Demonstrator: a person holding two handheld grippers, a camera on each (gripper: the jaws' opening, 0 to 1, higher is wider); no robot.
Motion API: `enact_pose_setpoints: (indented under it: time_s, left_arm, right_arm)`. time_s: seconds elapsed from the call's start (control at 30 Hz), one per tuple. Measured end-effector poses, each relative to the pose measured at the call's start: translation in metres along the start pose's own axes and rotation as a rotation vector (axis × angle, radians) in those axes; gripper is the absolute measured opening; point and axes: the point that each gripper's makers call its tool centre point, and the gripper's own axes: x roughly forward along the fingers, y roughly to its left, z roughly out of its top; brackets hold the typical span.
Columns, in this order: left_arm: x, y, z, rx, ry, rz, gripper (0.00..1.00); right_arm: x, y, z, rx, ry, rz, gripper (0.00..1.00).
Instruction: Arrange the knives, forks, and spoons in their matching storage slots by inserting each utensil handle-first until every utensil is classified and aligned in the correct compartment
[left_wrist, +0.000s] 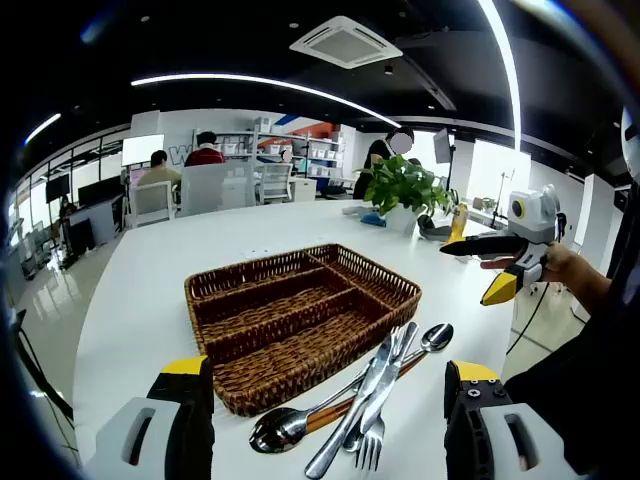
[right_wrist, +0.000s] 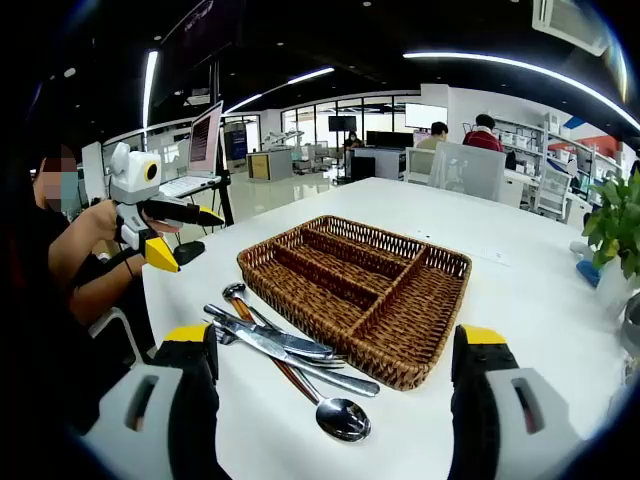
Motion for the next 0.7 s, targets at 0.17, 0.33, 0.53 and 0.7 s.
enact_pose_setpoints:
  time_s: [0.17,0.33,0.53,0.7]
  left_arm:
    - [0.0013,-0.0011,0.0014,0.0,-0.001,-0.004,1.0]
    - [0.0017,-0.0018,0.0056,0.02,0.003,-0.009,1.0]
    - [0.0042,-0.006,0.0051,0.031,-0.005,-0.019,1.0]
    - [0.004,-0.0091,0.0026,0.029,-0.002,-0.025,1.0]
  right_arm:
    - [-0.0017,-0.002,-0.0012,0.0,0.001,-0.009,0.99]
    - [-0.0022,-0.0025,-0.0009,-0.003,0.002,-0.011,0.99]
    - [-0.0029,-0.0024,0.0009,-0.002,-0.006,-0.012,0.99]
    - [-0.003,-0.0017,-0.0002,-0.005,-0.001,-0.011,0.98]
